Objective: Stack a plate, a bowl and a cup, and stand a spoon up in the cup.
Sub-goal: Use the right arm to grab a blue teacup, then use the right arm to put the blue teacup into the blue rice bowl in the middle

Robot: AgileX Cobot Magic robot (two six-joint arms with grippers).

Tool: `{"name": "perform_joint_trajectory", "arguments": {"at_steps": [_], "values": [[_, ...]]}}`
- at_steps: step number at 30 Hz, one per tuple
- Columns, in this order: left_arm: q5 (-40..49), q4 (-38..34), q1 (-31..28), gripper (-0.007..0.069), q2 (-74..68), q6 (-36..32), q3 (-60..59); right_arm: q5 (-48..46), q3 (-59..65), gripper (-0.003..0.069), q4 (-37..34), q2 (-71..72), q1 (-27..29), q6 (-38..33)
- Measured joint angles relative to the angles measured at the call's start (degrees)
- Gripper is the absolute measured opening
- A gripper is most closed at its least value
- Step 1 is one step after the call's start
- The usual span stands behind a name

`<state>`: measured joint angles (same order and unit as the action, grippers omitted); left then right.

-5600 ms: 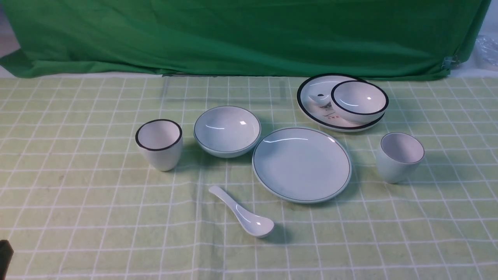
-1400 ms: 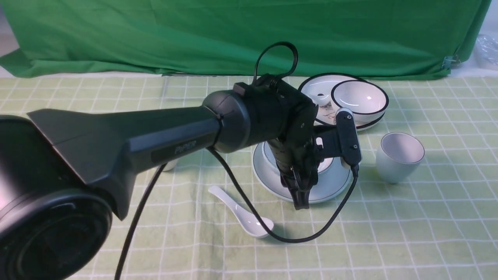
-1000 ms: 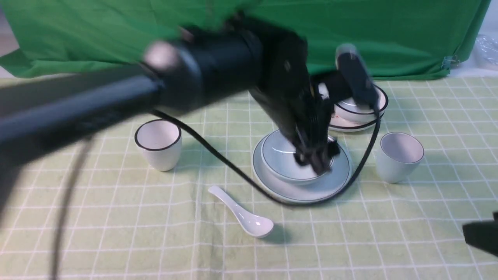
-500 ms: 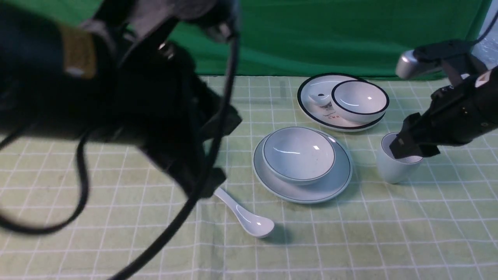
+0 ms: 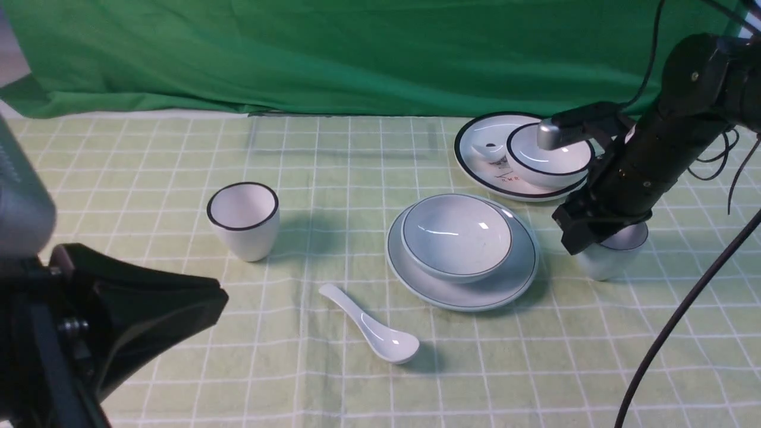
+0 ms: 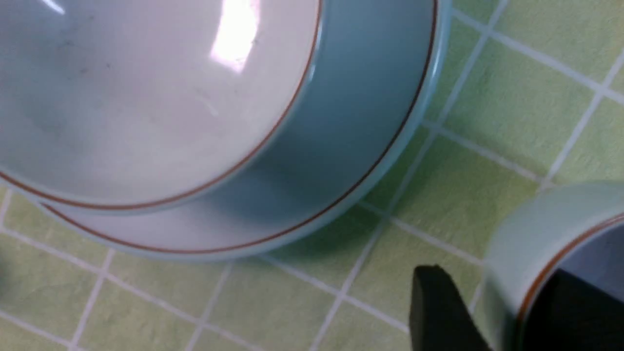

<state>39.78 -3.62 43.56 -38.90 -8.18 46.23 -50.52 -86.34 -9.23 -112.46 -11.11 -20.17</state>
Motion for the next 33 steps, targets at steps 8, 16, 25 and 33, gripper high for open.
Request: {"name": "perform_joint_trajectory", "arguments": {"at_steps": [8,16,25,33], "values": [[0.01,0.0,0.0,0.0001,0.3,0.5,-0.26,-2.05,-1.96,0.0088,2.33,-0.37,-0.07,2.0],[0.01,0.19,0.0,0.0001,0.3,0.56,-0.3,-7.92,-12.03,0.0089,0.03,4.67,-8.38,4.01],[-0.21,0.19,0.0,0.0001,0.3,-0.02,-0.3,-5.78,-17.58,0.0089,-1.23,-3.05,-19.05,3.73],[-0.26,0.19,0.0,0.0001,0.3,-0.24,-0.3,-5.78,-18.57,0.0089,1.84,-6.96,-18.93,5.55]]}}
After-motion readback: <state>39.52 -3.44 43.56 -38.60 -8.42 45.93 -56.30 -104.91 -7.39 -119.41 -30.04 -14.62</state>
